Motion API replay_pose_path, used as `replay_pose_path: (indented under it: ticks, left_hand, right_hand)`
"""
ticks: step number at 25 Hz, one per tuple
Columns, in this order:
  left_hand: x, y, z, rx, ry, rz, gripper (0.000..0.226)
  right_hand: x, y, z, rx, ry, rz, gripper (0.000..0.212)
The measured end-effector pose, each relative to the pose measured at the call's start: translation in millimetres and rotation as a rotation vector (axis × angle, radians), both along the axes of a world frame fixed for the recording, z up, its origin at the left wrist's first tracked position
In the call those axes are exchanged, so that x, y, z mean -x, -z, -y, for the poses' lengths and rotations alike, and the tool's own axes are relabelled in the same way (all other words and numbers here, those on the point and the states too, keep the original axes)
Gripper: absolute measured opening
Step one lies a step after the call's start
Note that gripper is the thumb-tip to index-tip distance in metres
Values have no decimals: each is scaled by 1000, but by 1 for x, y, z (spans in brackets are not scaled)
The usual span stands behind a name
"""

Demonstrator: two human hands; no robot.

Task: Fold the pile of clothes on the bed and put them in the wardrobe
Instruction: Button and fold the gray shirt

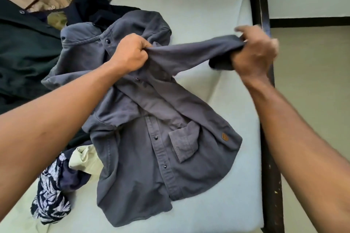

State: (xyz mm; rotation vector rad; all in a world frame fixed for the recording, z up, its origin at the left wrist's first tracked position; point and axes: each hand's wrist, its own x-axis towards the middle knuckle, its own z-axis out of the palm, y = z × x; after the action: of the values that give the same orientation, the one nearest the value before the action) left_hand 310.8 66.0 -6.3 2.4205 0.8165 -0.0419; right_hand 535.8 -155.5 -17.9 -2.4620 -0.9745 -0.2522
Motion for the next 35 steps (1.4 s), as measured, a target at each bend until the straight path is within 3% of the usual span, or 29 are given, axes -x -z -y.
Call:
replay_pose_path:
  ticks: [2, 4, 6, 9, 11, 13, 15, 17, 19, 21, 23, 25, 27, 32, 35]
  left_hand:
    - [-20, -5, 5, -9, -20, 124, 25]
    - [-42, -8, 15, -45, -32, 211, 35]
    - [-63, -7, 29, -60, -46, 209, 48]
    - [-82, 3, 59, 67, 83, 172, 51]
    - [-96, 17, 86, 107, 235, 78, 45]
    - [-112, 30, 109, 132, 304, -25, 38]
    - [-134, 41, 129, 137, 356, -65, 45]
    - [-153, 48, 141, 129, 424, -98, 59]
    - [-171, 58, 149, 134, 473, -171, 72]
    - [-182, 69, 161, 138, 503, -291, 80]
    - [-190, 76, 173, 124, 513, -354, 80]
    - [-195, 77, 184, 137, 481, -329, 81]
    - [-196, 73, 196, 230, 438, -267, 90]
    - [-208, 34, 247, 685, 215, 41, 118]
    - [-227, -13, 276, 827, 240, 182, 126]
  right_hand:
    - [-24, -21, 18, -107, 161, 256, 31]
    - [-26, -17, 46, -83, 184, 251, 28]
    - [-18, 7, 79, 139, 25, 43, 35]
    - [9, 46, 120, 616, -310, -511, 58]
    - [22, 59, 137, 702, -442, -621, 59]
    - [25, 65, 139, 428, -372, -597, 42]
    - [9, 61, 137, 55, -135, -485, 30]
    - [-19, 53, 132, -88, 162, -409, 38]
    - [-48, 55, 132, 22, 323, -495, 57]
    - [-59, 67, 141, 242, 320, -559, 62]
    - [-55, 82, 150, 298, 277, -534, 44]
    - [-46, 91, 152, 187, 257, -519, 26]
    - [-44, 90, 156, -74, 303, -597, 12]
    - [-82, 20, 180, -962, 690, -706, 24]
    - [-85, -38, 164, -1157, 543, -744, 25]
